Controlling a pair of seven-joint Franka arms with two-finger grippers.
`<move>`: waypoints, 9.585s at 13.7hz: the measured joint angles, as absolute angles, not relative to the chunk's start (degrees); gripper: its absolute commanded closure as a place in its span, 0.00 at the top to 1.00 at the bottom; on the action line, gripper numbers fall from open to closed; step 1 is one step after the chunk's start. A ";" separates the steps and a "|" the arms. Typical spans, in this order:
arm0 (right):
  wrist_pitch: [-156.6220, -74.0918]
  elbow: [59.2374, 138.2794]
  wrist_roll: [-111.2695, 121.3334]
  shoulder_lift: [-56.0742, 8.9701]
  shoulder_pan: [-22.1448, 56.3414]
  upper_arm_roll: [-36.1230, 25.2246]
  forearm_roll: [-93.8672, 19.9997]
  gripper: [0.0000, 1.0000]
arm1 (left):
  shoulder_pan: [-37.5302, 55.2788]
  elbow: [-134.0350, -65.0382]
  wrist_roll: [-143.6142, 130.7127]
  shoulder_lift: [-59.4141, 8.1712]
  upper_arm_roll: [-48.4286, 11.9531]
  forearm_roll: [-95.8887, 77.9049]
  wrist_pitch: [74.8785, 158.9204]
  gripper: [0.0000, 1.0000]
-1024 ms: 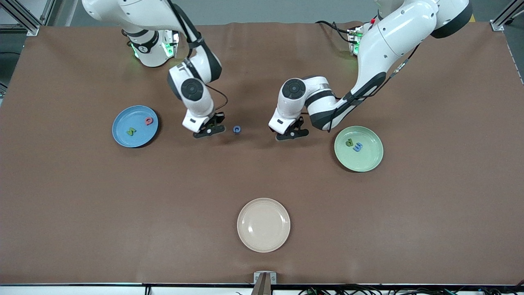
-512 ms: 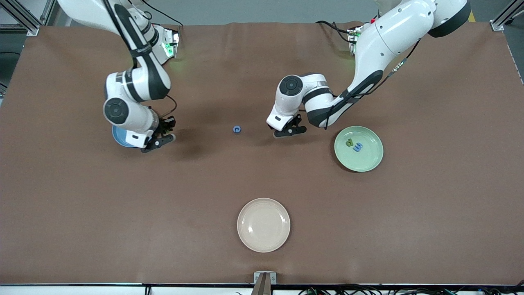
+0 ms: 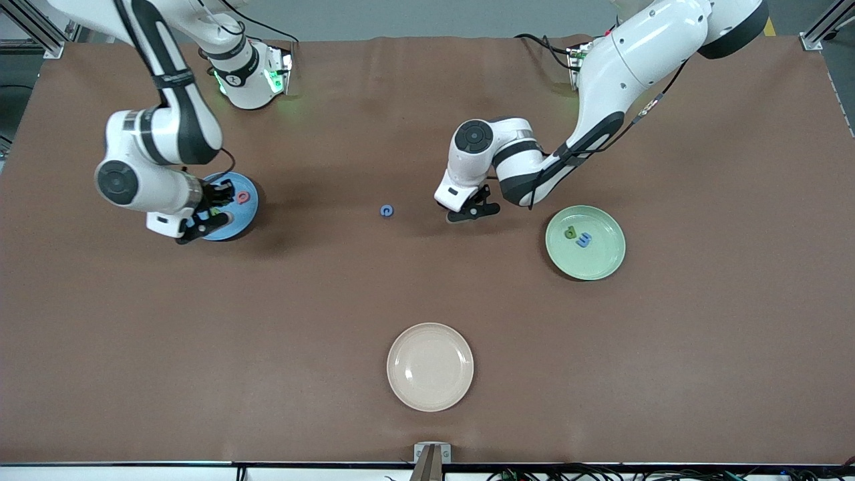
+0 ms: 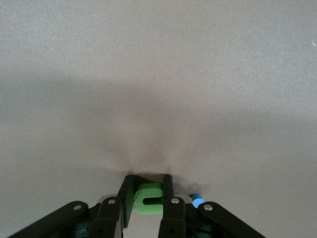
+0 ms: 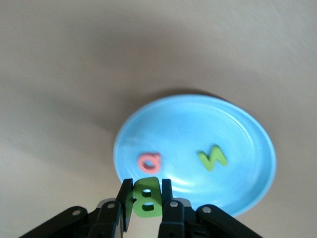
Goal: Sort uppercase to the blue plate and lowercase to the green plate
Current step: 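Drop the B on the blue plate while the left gripper drops the u, then move the right gripper to blue c while the left gripper nears blue x, then carry the c to the blue plate while the left gripper lowers onto the x, then release the c with the right gripper while the left gripper lifts the x, then carry the x to the green plate while the right gripper returns to rest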
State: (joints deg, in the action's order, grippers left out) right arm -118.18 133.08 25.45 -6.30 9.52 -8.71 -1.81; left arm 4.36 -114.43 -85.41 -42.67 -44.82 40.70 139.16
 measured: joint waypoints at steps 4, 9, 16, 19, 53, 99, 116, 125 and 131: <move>-116.49 133.21 25.65 -6.17 8.10 -8.69 -1.81 1.00 | 1.64 -114.44 -85.46 -42.57 -46.14 40.61 138.89 0.15; -115.72 133.19 14.12 -4.73 11.77 -7.62 -1.88 1.00 | -18.77 -114.34 -76.03 -41.87 -62.14 40.62 123.78 0.15; -119.54 131.20 -24.45 -3.21 34.19 -6.34 -5.37 1.00 | -37.01 -115.89 -56.39 -41.64 -68.75 40.66 114.35 0.16; -120.28 126.38 -37.25 -7.18 41.27 -6.21 -6.18 1.00 | -43.94 -118.61 -50.71 -41.63 -69.81 41.82 114.15 0.16; -144.60 118.63 -45.68 -29.01 50.08 -5.11 -6.57 0.01 | -7.17 -113.28 -83.53 -42.26 -57.80 43.73 124.84 0.99; -119.39 136.85 16.08 1.47 2.55 -5.71 -3.31 1.00 | 7.57 -108.44 -92.04 -46.32 -45.15 43.29 137.11 0.10; -90.52 91.28 2.84 -5.17 1.75 -6.00 0.15 1.00 | -41.06 -116.13 -56.26 -44.87 -67.93 43.22 114.57 0.09; -87.89 84.78 2.43 -8.27 1.56 -5.63 -0.03 1.00 | -45.69 -117.71 -50.67 -45.49 -62.33 50.71 123.76 0.10; -84.50 84.57 1.82 -8.04 2.19 -5.27 -0.05 1.00 | -45.50 -118.31 -50.62 -46.58 -61.13 51.89 125.77 0.47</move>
State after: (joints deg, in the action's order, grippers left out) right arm -84.50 84.57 1.82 -8.04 2.19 -5.27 -0.05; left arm -45.50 -118.31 -50.62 -46.58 -61.13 51.89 125.77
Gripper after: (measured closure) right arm 0.000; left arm 0.736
